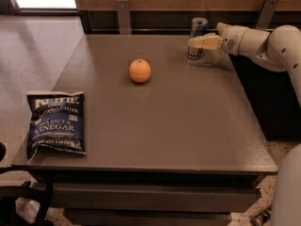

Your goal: Move redbull can near blue chip bag

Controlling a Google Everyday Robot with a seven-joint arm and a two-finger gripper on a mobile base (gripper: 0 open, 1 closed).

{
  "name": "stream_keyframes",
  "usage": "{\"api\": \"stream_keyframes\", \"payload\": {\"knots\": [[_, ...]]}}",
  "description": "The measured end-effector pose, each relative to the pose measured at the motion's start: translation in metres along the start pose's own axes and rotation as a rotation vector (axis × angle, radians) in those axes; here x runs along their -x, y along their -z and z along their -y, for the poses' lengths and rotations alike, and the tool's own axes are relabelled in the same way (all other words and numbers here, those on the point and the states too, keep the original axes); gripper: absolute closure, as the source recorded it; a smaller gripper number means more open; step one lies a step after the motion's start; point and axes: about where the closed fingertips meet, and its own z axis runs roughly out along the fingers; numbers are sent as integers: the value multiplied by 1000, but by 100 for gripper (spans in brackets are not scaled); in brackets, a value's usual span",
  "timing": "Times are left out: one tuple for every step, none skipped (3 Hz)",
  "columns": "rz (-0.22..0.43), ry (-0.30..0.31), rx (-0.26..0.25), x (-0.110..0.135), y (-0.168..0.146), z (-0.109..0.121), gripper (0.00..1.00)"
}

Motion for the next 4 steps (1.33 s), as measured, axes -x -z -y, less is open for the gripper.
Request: {"api": "stream_keyframes", "payload": {"knots": [[-1, 0, 4, 0, -3, -2, 19], [-2, -1, 9, -1, -6, -4, 41], [-2, -2, 14, -2, -9, -6, 65], [-3, -3, 19, -2, -12, -8, 88]]}}
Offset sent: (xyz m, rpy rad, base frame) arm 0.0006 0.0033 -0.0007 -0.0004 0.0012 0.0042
